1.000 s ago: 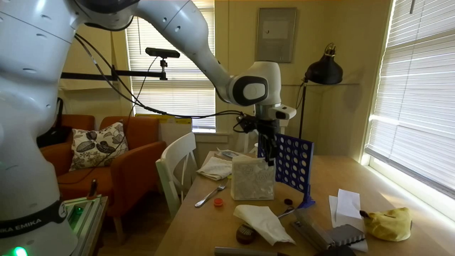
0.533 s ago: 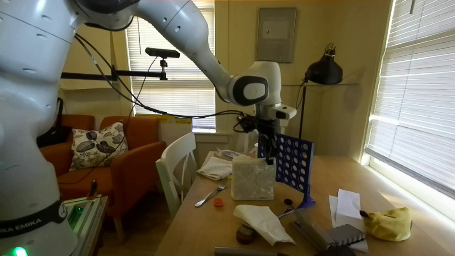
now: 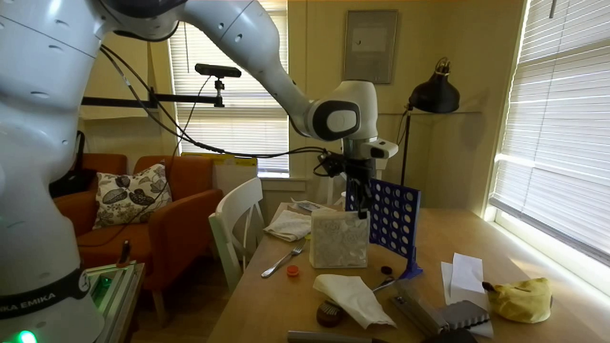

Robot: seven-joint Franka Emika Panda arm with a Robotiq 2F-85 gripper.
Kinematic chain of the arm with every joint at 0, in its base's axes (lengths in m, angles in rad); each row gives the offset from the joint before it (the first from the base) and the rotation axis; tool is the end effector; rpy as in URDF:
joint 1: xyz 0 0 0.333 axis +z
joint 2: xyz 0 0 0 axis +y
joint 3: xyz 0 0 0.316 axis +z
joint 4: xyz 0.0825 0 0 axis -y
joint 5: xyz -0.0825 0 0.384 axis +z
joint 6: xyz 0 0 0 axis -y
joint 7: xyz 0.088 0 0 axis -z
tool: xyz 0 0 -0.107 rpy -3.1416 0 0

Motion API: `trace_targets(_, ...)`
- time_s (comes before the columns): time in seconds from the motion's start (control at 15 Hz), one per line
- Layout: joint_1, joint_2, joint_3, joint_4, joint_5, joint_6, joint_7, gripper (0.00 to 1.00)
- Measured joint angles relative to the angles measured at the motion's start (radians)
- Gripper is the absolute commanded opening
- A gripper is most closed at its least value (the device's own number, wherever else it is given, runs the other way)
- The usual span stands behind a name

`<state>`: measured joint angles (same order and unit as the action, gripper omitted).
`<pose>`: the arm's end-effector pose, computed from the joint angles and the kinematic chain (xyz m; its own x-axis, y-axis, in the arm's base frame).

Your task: Pick up the tissue paper and put it on the right and move one piece to the left

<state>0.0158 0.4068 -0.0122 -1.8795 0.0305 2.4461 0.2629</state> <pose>0.6486 0.0029 0.3093 0.9492 -0.2773 0.1488 -0.2714 -0.9607 -0.0589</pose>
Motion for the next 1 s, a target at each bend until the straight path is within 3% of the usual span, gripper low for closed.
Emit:
trace_targets(0.6,0.009,-0.029,0.006,0.006,0.0,-0.008,0.0,0.0)
trace_targets(1.0,0.015,-0.114,0.008,-0.002,0.0,-0.102,-0.004,0.0)
